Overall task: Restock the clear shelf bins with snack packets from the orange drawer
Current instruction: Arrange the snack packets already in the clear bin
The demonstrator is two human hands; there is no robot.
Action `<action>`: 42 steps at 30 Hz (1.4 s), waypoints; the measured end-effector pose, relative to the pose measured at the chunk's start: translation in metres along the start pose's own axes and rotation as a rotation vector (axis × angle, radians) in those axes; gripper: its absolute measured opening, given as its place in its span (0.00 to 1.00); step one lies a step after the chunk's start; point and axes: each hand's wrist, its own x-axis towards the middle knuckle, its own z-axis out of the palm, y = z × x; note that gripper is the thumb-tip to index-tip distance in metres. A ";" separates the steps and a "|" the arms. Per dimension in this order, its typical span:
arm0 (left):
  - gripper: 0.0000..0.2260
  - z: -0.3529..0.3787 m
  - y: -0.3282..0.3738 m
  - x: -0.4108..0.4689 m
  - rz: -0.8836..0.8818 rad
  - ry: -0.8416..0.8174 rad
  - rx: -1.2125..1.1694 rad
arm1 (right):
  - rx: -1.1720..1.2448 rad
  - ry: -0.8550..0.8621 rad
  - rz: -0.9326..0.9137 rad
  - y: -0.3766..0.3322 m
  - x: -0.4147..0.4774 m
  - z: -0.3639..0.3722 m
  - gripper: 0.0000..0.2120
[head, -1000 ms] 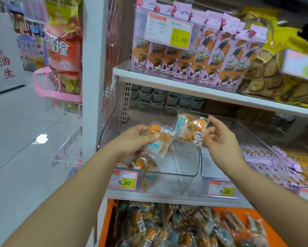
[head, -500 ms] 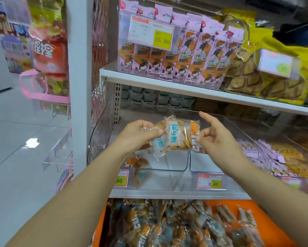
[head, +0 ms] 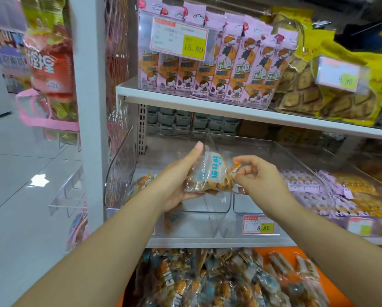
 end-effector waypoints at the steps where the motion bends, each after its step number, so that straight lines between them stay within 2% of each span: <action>1: 0.30 0.001 0.000 -0.001 0.035 -0.023 0.053 | 0.030 0.008 0.008 0.001 0.001 0.002 0.14; 3: 0.31 0.003 -0.002 -0.001 0.113 -0.029 0.171 | 0.081 0.024 0.012 0.003 0.002 0.008 0.14; 6: 0.32 -0.002 -0.005 0.004 0.243 0.053 0.299 | 0.071 0.019 -0.050 0.003 0.003 0.012 0.16; 9: 0.27 -0.015 -0.001 0.004 0.358 0.124 0.461 | -0.143 -0.039 -0.166 0.010 0.007 0.008 0.17; 12: 0.30 -0.034 0.000 0.003 0.434 0.295 0.801 | -0.367 -0.047 -0.221 0.022 0.015 0.003 0.21; 14: 0.31 -0.044 -0.003 0.006 0.429 0.367 0.922 | -0.461 -0.101 -0.240 0.027 0.021 0.001 0.21; 17: 0.30 -0.051 -0.011 0.014 0.424 0.396 0.947 | -0.452 -0.169 -0.264 0.035 0.028 0.002 0.18; 20: 0.29 -0.043 -0.019 0.026 0.455 0.305 0.995 | -0.375 -0.175 -0.266 0.042 0.032 0.000 0.17; 25: 0.28 -0.033 -0.010 0.056 0.376 0.189 1.175 | -0.307 -0.159 -0.305 0.052 0.035 0.002 0.18; 28: 0.26 -0.039 -0.012 0.074 0.208 0.102 1.337 | -0.285 -0.185 -0.292 0.058 0.036 0.004 0.19; 32: 0.26 -0.036 -0.025 0.090 0.125 0.037 1.375 | -0.288 -0.196 -0.293 0.060 0.038 0.003 0.20; 34: 0.30 -0.036 -0.023 0.094 0.126 0.055 1.442 | -0.275 -0.197 -0.292 0.061 0.037 0.003 0.20; 38: 0.37 -0.036 -0.020 0.096 0.045 0.227 1.461 | -0.219 -0.194 -0.277 0.062 0.035 0.005 0.19; 42: 0.35 -0.028 -0.031 0.102 0.079 0.259 1.443 | -0.188 -0.194 -0.262 0.062 0.034 0.006 0.18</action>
